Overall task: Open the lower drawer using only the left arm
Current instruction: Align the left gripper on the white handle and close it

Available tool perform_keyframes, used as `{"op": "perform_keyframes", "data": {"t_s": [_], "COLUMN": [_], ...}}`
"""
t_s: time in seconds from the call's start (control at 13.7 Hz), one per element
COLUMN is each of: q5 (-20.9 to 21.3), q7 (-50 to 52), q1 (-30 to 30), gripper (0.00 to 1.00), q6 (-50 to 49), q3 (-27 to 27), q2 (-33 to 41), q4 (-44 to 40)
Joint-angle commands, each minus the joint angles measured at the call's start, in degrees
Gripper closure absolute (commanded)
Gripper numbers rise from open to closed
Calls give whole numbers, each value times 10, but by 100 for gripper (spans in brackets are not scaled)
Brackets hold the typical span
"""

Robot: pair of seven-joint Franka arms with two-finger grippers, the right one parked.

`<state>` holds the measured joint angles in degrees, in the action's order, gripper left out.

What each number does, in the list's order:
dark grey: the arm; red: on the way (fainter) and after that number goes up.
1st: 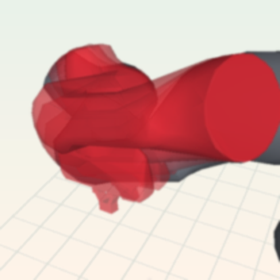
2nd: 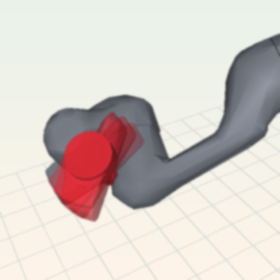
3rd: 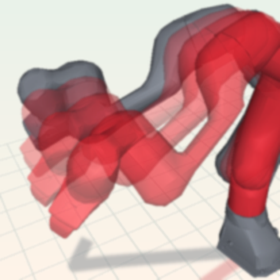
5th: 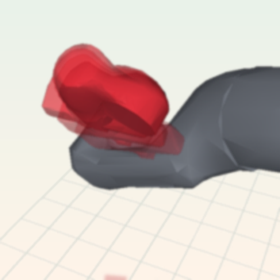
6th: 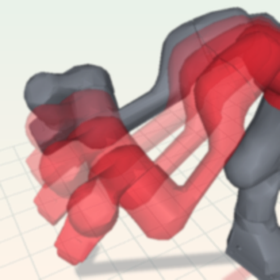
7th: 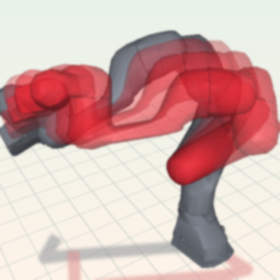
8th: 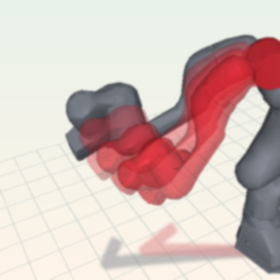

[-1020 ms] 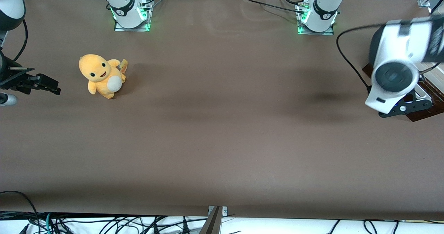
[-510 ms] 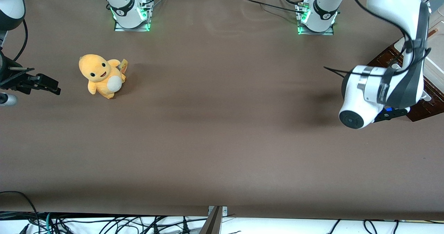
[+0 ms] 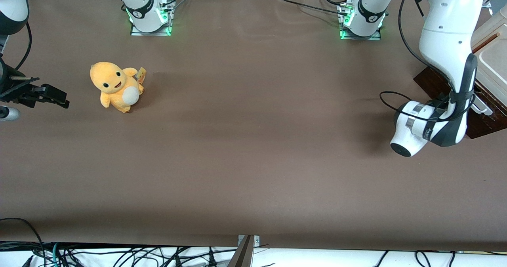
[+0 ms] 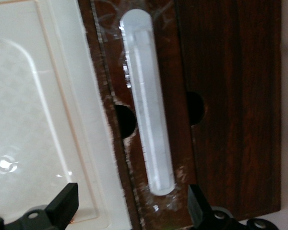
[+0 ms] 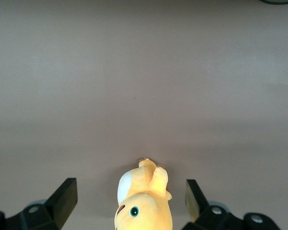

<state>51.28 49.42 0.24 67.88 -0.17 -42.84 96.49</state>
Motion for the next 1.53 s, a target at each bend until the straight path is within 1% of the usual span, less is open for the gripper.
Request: {"op": "perform_keyframes", "data": {"t_s": [0.0,0.07,0.22,0.36,0.44,0.66,0.8,0.95,1.09,1.46], "q5": [43,55,57,57,57,58,58,65,67,66], "q7": [17,17,19,30,40,53,53,53,53,64], "q1": [31,36,43,51,52,50,49,48,47,44], "gripper": [3,7,17,18,21,43,60,70,79,91], "q6": [40,47,52,71,73,74,74,73,74,72], "q3": [-6,-6,-7,-6,-7,-6,-6,-6,-7,-7], "q2": [18,15,14,9,7,7,7,7,7,10], "q4": [22,23,26,28,33,40,40,39,38,35]}}
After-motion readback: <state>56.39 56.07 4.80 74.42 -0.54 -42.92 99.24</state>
